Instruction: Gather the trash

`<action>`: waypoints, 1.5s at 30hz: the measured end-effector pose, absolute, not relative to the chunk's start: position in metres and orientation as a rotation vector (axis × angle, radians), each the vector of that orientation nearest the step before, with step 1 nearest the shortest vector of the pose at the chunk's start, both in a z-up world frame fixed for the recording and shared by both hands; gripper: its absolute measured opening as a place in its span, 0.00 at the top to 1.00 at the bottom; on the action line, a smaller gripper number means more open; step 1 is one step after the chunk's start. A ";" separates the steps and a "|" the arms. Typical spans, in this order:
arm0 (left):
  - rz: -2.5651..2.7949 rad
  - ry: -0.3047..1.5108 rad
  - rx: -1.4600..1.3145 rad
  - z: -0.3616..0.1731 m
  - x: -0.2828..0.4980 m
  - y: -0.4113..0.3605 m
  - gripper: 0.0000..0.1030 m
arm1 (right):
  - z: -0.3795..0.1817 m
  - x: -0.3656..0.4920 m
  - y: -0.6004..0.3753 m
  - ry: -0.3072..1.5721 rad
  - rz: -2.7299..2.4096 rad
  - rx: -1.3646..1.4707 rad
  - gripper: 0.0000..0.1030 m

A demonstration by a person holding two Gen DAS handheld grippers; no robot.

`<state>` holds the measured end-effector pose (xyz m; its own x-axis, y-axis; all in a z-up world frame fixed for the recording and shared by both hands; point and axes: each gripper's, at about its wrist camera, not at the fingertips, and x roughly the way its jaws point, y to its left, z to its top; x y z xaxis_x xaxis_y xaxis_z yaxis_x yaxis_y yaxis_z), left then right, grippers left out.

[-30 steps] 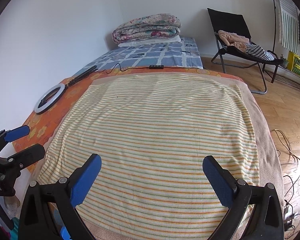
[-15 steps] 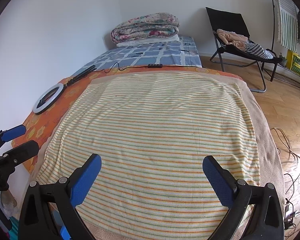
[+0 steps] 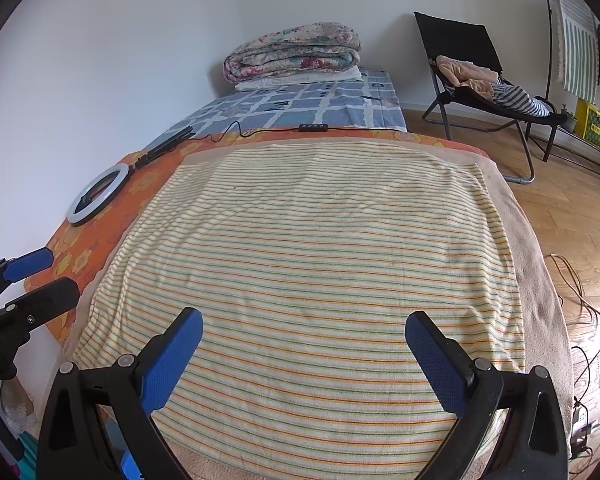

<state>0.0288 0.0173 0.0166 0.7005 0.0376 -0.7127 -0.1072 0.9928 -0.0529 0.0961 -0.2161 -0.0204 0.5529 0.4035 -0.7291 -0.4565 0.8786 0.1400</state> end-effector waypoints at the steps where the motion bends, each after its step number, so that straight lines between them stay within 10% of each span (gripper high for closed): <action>1: 0.081 0.791 -0.092 0.016 0.029 0.017 0.01 | -0.021 0.096 -0.216 0.845 0.510 -0.068 0.01; 45: 0.110 0.831 -0.120 0.008 0.030 0.016 0.01 | -0.028 0.093 -0.214 0.872 0.518 -0.064 0.01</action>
<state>0.0297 0.0164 0.0079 0.6691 0.0506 -0.7414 -0.1448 0.9874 -0.0634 0.0933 -0.2144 -0.0279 0.5286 0.4079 -0.7444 -0.4588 0.8751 0.1538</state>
